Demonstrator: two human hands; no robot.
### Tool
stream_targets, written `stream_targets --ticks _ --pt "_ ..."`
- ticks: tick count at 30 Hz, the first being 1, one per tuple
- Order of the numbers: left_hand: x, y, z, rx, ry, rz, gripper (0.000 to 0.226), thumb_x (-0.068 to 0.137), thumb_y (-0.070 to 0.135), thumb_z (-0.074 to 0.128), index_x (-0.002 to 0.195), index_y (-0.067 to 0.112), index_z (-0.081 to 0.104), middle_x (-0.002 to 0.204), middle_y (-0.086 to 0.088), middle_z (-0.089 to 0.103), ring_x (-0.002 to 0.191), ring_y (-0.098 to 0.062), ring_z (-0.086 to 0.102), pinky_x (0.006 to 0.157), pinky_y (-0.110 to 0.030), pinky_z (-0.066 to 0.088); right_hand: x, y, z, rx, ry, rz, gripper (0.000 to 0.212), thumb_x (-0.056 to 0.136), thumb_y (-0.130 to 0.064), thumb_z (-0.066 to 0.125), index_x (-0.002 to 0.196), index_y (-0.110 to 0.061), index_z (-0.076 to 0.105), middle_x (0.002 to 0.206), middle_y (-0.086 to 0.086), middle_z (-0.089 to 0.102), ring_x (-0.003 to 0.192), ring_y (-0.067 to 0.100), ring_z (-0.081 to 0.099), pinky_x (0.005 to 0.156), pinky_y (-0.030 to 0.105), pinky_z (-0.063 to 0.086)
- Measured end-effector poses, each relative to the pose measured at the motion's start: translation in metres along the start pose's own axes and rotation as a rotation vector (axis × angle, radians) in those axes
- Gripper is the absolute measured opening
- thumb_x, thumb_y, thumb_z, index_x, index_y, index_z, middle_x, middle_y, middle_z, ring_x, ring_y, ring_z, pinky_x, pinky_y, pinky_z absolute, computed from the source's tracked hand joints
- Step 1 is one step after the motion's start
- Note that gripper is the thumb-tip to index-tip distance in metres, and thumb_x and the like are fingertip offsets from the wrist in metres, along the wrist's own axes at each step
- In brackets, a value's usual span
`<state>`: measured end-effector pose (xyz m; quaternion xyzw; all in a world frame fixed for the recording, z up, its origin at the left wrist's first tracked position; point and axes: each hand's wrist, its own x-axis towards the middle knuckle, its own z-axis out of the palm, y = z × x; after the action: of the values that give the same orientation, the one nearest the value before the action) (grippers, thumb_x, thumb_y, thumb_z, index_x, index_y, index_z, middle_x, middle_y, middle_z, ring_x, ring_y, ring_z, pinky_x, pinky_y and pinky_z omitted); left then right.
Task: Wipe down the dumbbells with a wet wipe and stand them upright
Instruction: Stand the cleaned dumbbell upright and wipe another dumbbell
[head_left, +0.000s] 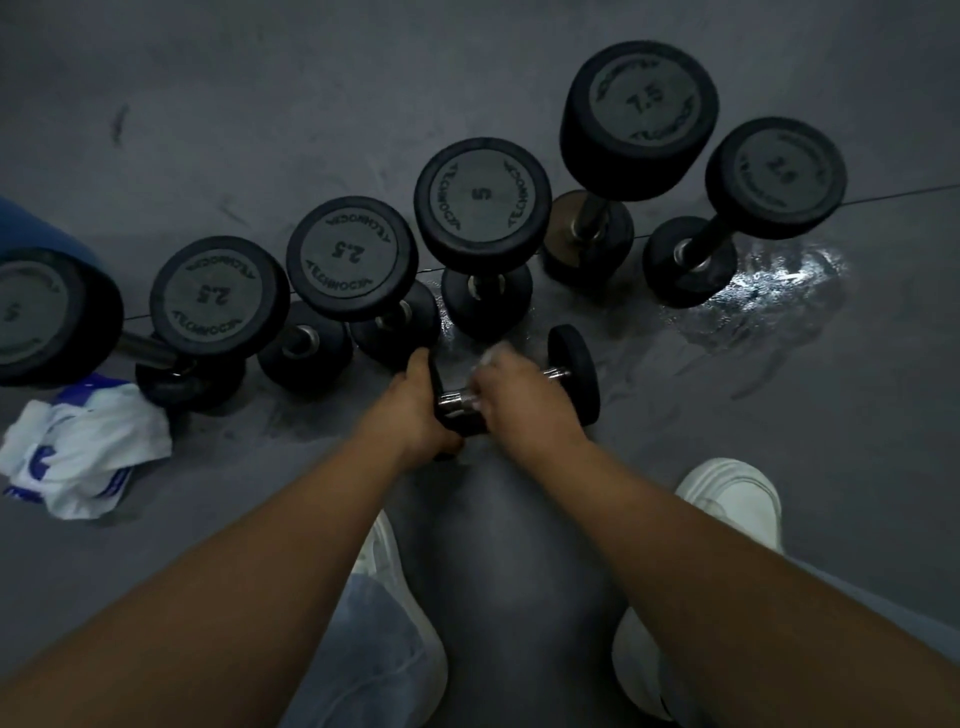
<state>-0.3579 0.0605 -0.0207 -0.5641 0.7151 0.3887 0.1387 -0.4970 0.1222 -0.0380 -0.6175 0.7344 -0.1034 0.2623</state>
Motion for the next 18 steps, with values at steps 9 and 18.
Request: stream_targets --ticks 9,18 --pt "-0.006 0.007 0.003 -0.157 0.066 -0.04 0.1 0.074 0.01 0.073 0.153 0.022 0.013 0.126 -0.014 0.058 0.109 -0.03 0.06 0.083 -0.028 0.049 -0.004 0.001 0.01 -0.018 0.0 0.293 0.035 0.094 -0.023 0.047 0.128 -0.016 0.053 0.137 0.008 0.045 0.111 0.031 0.058 0.083 0.039 0.05" --pt "-0.017 0.002 -0.007 -0.351 -0.003 -0.217 0.092 0.076 0.016 0.077 0.15 0.019 0.022 0.12 -0.011 0.058 0.102 -0.031 0.062 0.082 -0.038 0.056 -0.033 -0.005 0.006 0.035 0.001 0.3 0.058 0.092 -0.007 0.038 0.143 -0.034 0.03 0.122 0.01 0.063 0.1 0.036 0.064 0.085 0.041 0.052"
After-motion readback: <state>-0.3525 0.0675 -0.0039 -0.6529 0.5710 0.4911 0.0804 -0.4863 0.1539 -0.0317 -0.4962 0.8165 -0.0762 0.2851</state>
